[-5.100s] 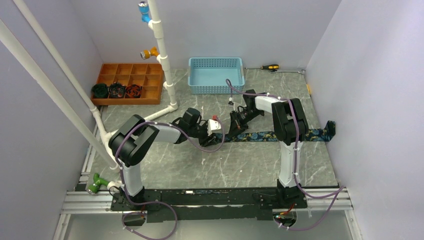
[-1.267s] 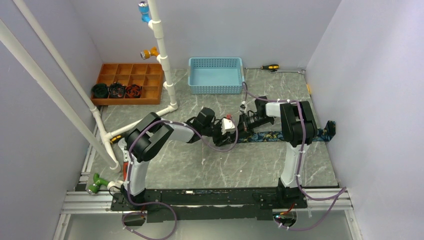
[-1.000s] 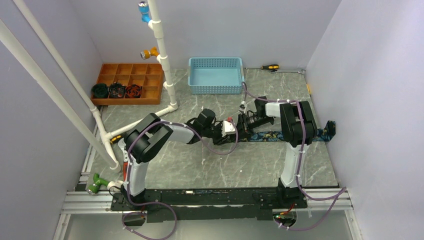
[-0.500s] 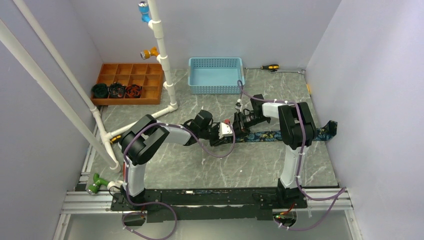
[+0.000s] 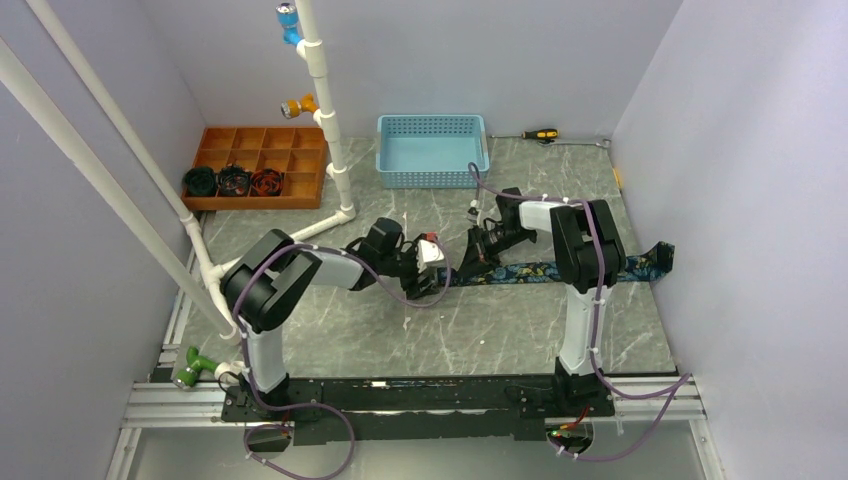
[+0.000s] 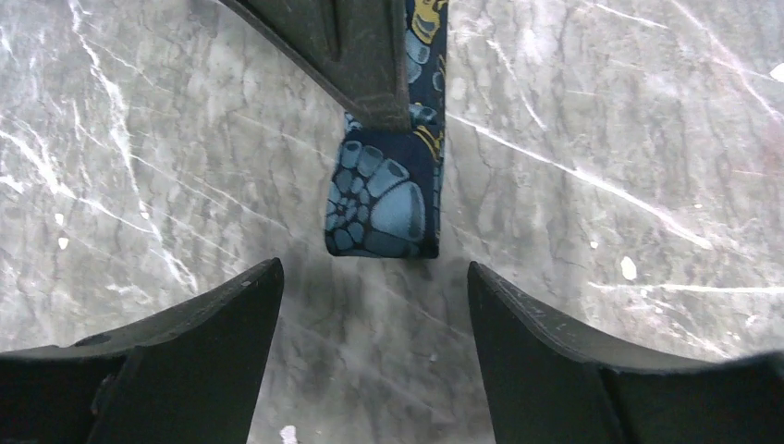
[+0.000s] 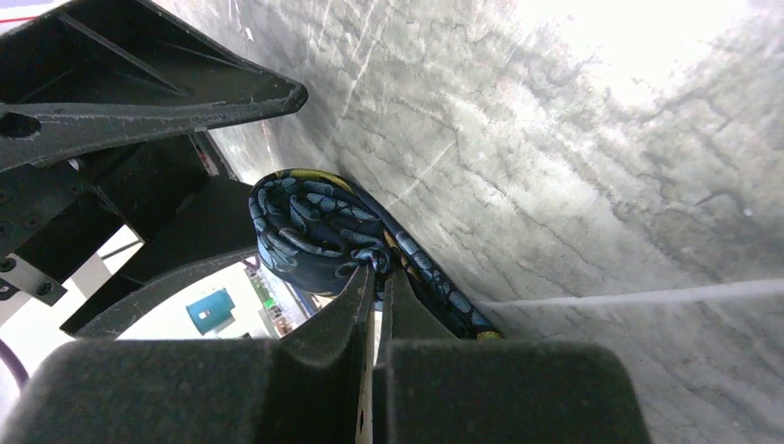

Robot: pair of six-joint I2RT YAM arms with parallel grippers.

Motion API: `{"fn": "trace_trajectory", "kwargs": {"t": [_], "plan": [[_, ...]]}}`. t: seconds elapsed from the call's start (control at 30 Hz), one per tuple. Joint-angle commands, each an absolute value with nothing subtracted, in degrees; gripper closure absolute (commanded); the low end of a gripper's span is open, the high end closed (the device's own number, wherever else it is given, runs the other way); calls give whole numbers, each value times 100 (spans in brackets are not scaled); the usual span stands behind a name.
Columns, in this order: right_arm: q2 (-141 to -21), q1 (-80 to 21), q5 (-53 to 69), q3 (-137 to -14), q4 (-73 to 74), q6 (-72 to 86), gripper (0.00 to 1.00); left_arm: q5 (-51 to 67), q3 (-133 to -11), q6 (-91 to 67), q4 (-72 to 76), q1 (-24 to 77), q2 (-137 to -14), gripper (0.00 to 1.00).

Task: Roll the ties
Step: Roll the tie at the center of the board.

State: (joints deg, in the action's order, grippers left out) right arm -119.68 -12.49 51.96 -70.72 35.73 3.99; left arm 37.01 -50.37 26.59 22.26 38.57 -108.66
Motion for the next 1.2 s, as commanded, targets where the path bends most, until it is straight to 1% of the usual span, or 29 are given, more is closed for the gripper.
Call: {"fn": "trace_trajectory", "kwargs": {"t": [0.0, 0.1, 0.2, 0.33, 0.47, 0.5, 0.57, 0.63, 0.7, 0.73, 0.8, 0.83, 0.87, 0.93, 1.03, 1.1, 1.17], "plan": [[-12303, -1290, 4085, -7198, 3468, 53, 100, 3663, -4602, 2526, 2143, 3881, -10863, 20], [-12310, -1307, 3942, -7140, 3460, -23, 100, 3710, -4480, 2278, 2652, 3883, -10992, 19], [-12225, -1307, 3878, -6962, 3361, -78, 100, 3787, -4707, 1730, 3007, 3889, -11283, 21], [-12156, -1342, 3878, -6770, 3166, -36, 100, 3888, -4881, 1127, 3595, 3983, -11731, 25], [-12277, -1352, 3957, -6854, 3178, -9, 100, 4040, -4883, 764, 4287, 4176, -12081, 31], [-12289, -1353, 3963, -6863, 3175, -9, 100, 4039, -4872, 703, 4418, 4213, -12159, 33], [-12290, -1354, 3988, -6844, 3147, -9, 100, 3956, -4869, 676, 4533, 4304, -12293, 41], [-12287, -1362, 4012, -6822, 3092, 79, 100, 3851, -4844, 661, 4572, 4353, -12401, 55], [-12237, -1369, 4077, -6740, 2963, 224, 100, 3694, -4787, 763, 4385, 4361, -12361, 64], [-12193, -1381, 4131, -6696, 2869, 287, 100, 3605, -4768, 881, 4171, 4367, -12249, 67], [-12128, -1422, 4305, -6672, 2789, 402, 100, 3322, -4747, 1169, 3645, 4370, -12017, 71], [-12102, -1427, 4373, -6695, 2803, 453, 97, 3212, -4775, 1312, 3291, 4368, -11905, 72], [-12059, -1424, 4446, -6764, 2872, 475, 90, 3113, -4839, 1464, 2914, 4362, -11794, 72], [-11920, -1387, 4509, -6941, 3219, 349, 81, 2951, -4877, 1743, 2252, 4363, -11635, 74], [-11569, -1260, 4675, -7089, 3559, 213, 67, 2805, -4940, 1939, 1715, 4362, -11537, 74], [-11355, -1214, 4855, -7064, 3701, 134, 60, 2724, -5015, 1998, 1456, 4364, -11526, 74], [-11168, -1224, 5097, -6909, 3752, 105, 56, 2670, -5111, 2019, 1257, 4360, -11538, 74]]}}
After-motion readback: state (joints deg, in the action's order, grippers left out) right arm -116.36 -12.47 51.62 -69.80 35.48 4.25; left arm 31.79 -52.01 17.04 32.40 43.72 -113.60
